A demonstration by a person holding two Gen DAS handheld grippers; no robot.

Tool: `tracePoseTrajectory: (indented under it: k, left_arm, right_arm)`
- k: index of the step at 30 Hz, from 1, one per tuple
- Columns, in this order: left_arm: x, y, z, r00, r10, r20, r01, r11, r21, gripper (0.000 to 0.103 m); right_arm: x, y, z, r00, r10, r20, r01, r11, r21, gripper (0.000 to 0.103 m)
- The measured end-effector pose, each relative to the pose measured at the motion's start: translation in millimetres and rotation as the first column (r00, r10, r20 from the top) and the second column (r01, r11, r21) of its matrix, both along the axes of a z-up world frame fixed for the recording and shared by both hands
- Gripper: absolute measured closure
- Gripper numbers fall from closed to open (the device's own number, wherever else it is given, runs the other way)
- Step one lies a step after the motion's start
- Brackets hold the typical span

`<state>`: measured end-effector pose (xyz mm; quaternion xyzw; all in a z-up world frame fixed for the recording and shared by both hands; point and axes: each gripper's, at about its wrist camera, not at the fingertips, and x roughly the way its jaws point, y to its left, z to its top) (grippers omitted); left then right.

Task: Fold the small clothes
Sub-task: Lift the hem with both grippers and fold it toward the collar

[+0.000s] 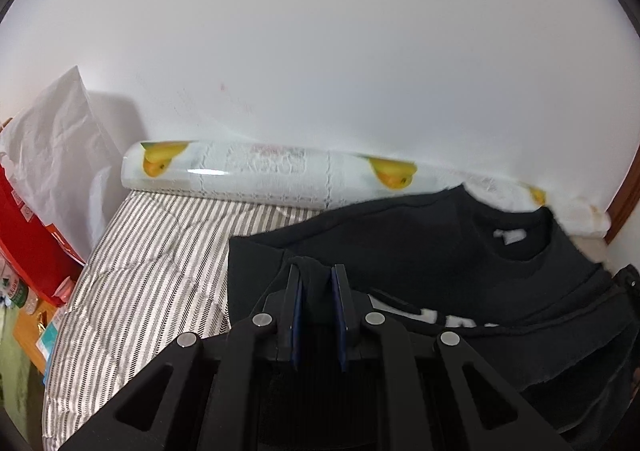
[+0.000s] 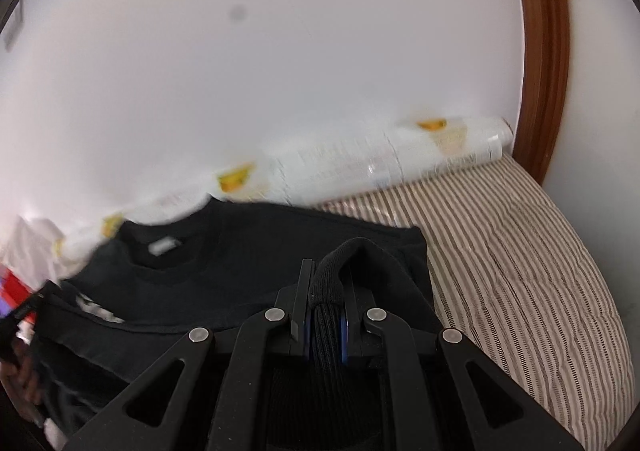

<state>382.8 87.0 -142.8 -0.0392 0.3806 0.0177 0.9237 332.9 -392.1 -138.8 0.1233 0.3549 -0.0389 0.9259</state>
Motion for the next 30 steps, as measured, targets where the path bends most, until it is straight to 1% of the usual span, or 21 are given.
tracePoseTrajectory:
  k: [3,5,7,11,14,16,21,30]
  left_arm:
    - [5,-2,-12,1.0,0.003,-0.014,-0.003,1.0,0.016,0.089]
    - [12,-4,-18,0.999,-0.003,-0.043,0.004,1.0,0.023,0.089]
    - [12,-3,-21,0.999,-0.001,-0.042,0.002,1.0,0.016,0.088]
    - [13,-7,-26,0.999,0.005,-0.045,-0.003,0.999,0.044,0.086]
    - [12,-12,-27,0.999,0.013,-0.04,-0.01,0.997,0.081,0.086]
    - [13,-15,-27,0.999,0.013,-0.038,-0.009,0.995,0.095,0.087]
    - [13,-16,-28,0.999,0.015,-0.038,-0.011,0.995,0.096,0.087]
    - [12,-17,-27,0.999,0.014,-0.037,-0.011,0.995,0.1,0.085]
  right_arm:
    - [10,1,-15,0.999,-0.014,-0.032,0.013,0.999,-0.041,0.093]
    - [16,1,-21,0.998,-0.014,-0.063,0.011,0.999,-0.053,0.093]
    - [18,2,-23,0.997,-0.015,-0.075,0.01,0.998,-0.07,0.093]
    - [20,9,-31,0.995,-0.022,-0.101,0.01,0.992,-0.125,0.092]
    - [19,14,-33,0.995,-0.024,-0.101,0.008,0.988,-0.153,0.091]
    - [18,14,-36,0.994,-0.018,-0.106,0.002,0.989,-0.151,0.089]
    - [19,18,-41,0.993,-0.013,-0.12,-0.007,0.985,-0.171,0.088]
    - [21,22,-41,0.992,-0.02,-0.128,-0.008,0.977,-0.211,0.088]
